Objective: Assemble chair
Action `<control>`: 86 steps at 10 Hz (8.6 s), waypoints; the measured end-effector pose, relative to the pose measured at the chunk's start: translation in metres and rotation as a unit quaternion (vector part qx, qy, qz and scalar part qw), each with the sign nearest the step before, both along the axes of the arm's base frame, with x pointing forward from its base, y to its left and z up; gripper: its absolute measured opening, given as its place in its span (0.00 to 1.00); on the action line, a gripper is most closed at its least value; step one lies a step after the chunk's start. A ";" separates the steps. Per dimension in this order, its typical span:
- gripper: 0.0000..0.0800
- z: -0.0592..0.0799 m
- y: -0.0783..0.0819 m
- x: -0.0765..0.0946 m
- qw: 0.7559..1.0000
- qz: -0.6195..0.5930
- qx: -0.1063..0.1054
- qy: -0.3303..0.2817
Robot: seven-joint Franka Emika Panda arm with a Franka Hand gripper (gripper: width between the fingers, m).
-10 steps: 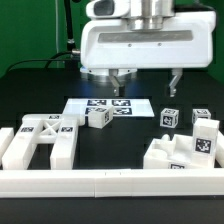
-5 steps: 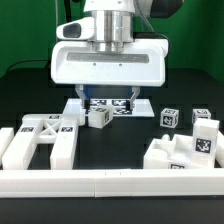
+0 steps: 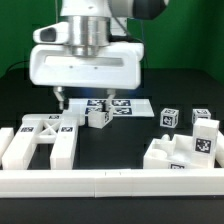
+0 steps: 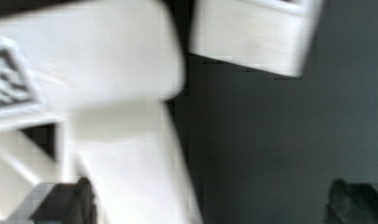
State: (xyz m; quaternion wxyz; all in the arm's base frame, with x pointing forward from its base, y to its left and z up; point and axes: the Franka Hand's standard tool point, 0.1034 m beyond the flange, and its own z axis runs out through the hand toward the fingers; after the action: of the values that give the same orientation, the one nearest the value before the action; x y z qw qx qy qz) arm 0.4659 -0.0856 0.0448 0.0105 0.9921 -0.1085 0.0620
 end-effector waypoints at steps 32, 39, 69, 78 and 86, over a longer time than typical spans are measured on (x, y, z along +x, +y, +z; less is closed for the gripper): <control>0.36 -0.004 0.066 -0.019 0.895 -0.041 0.146 0.420; 0.36 0.033 0.090 0.037 0.916 -0.034 0.137 0.376; 0.36 0.041 0.125 0.145 0.974 0.057 -0.021 -0.217; 0.36 0.027 0.124 0.142 0.973 0.067 -0.030 -0.219; 0.79 0.046 0.117 0.147 0.973 0.068 -0.028 -0.219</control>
Offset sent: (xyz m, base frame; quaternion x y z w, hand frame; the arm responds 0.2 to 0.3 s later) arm 0.0000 0.0000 0.0000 0.0000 -0.1296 0.0000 0.9916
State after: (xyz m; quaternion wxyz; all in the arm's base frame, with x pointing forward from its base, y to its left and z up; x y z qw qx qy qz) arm 0.6131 0.0314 0.0911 0.0097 0.9587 -0.0386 0.2817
